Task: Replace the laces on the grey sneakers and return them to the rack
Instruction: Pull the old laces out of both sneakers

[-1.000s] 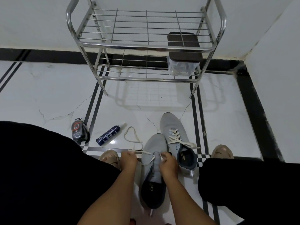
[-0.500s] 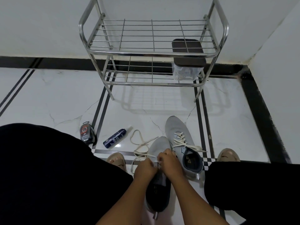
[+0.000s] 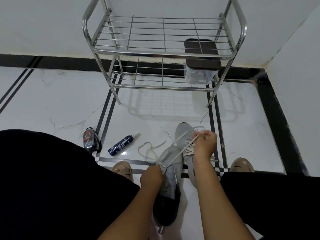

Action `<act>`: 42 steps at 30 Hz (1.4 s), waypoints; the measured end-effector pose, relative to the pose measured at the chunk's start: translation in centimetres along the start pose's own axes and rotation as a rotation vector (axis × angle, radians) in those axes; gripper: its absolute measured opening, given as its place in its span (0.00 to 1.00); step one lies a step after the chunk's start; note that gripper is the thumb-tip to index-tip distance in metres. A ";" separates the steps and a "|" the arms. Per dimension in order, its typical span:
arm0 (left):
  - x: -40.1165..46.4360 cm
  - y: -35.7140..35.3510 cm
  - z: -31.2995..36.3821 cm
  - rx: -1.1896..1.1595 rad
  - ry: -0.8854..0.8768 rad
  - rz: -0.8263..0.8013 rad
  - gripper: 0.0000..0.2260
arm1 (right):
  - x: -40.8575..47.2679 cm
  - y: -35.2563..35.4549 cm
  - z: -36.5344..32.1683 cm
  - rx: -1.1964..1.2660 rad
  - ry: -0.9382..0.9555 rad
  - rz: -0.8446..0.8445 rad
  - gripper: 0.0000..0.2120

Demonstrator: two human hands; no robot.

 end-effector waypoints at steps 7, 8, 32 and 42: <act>0.5 0.0 -1.0 -0.248 0.080 0.043 0.08 | -5.5 -6.0 7.4 -1.061 0.245 -0.641 0.09; 0.7 -0.1 -1.3 -0.269 0.088 0.031 0.08 | -6.4 -6.2 8.6 -1.149 0.303 -0.680 0.09; 1.1 -1.6 -3.3 -0.344 0.235 -0.047 0.13 | -2.3 -4.9 0.3 -0.617 0.064 -0.450 0.08; 0.8 -1.4 -3.4 -0.349 0.218 -0.046 0.11 | -9.9 -6.4 9.3 -1.338 0.513 -0.703 0.09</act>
Point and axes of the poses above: each hand's wrist, its own x-axis towards the middle knuckle, its own y-axis out of the back of the hand, z = x × y, the point moved 10 cm from there along x, towards the middle knuckle
